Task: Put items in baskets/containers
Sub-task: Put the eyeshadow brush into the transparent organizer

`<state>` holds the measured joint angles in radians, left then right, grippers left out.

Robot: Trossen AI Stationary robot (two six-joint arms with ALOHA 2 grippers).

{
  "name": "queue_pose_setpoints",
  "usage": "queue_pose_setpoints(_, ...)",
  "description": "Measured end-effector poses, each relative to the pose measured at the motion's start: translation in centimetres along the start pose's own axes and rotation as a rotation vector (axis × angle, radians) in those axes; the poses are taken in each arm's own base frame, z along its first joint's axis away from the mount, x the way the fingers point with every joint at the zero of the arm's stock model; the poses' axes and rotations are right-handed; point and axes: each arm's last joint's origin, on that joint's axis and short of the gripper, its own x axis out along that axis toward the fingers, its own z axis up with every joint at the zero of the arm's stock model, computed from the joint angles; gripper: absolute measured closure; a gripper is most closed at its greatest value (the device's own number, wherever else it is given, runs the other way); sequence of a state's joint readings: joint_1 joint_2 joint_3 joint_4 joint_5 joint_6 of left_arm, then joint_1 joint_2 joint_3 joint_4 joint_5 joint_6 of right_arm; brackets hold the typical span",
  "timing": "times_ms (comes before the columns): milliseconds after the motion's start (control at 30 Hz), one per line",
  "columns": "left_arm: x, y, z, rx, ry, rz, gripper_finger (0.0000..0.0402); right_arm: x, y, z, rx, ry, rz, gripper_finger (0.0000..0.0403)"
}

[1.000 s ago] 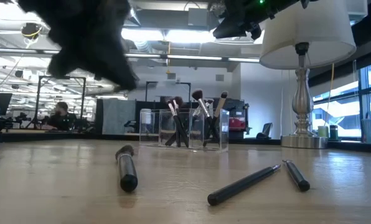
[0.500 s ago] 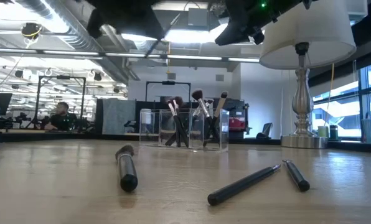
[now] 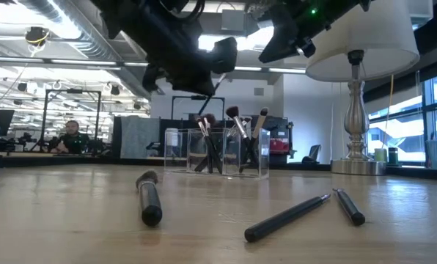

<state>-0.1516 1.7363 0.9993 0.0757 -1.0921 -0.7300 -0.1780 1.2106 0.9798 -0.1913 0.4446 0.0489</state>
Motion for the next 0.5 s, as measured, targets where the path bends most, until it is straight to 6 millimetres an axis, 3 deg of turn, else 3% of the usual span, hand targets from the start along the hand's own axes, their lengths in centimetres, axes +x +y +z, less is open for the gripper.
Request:
queue_pose_setpoints(200,-0.5,0.9,-0.8,0.007,-0.126,0.140,0.0384,0.0,0.0,-0.1,-0.011,0.014,-0.009,0.0324)
queue_pose_setpoints(500,-0.7,3.9,-4.1,-0.177,-0.181,0.194,0.0384,0.0,0.0,0.1,0.001,-0.012,-0.007,0.0324)
